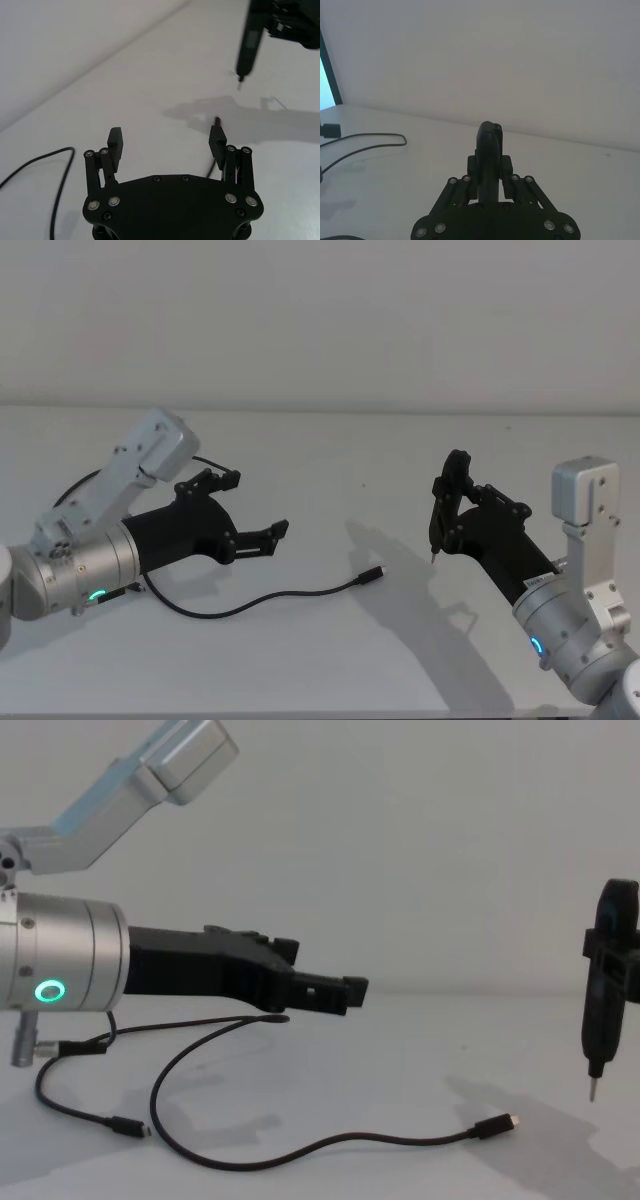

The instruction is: Pick up the data cable with the one hand.

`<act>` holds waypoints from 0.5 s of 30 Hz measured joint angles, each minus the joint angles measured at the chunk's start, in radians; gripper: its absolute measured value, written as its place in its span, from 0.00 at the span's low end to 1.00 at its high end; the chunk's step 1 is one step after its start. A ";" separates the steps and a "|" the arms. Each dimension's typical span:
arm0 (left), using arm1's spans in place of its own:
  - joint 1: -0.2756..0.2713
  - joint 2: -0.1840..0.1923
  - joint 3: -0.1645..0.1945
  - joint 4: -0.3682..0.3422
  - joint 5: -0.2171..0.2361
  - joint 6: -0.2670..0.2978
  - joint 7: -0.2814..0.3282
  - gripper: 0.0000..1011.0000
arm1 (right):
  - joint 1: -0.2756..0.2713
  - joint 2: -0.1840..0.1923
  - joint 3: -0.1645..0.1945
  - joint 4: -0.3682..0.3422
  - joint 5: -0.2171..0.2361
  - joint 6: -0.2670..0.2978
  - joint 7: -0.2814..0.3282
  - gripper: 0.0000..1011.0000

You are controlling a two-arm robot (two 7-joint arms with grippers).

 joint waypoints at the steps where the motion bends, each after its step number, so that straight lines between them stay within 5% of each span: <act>1: 0.000 0.000 0.000 0.000 0.000 0.000 0.000 0.99 | 0.000 0.000 0.000 0.000 0.000 0.000 0.000 0.27; 7: -0.080 0.027 0.051 0.054 -0.001 0.023 -0.128 0.99 | 0.000 0.000 0.000 0.000 0.000 0.000 0.000 0.27; 15: -0.144 0.021 0.110 0.130 0.018 0.017 -0.213 0.99 | 0.000 0.000 0.000 0.000 0.000 0.000 0.000 0.27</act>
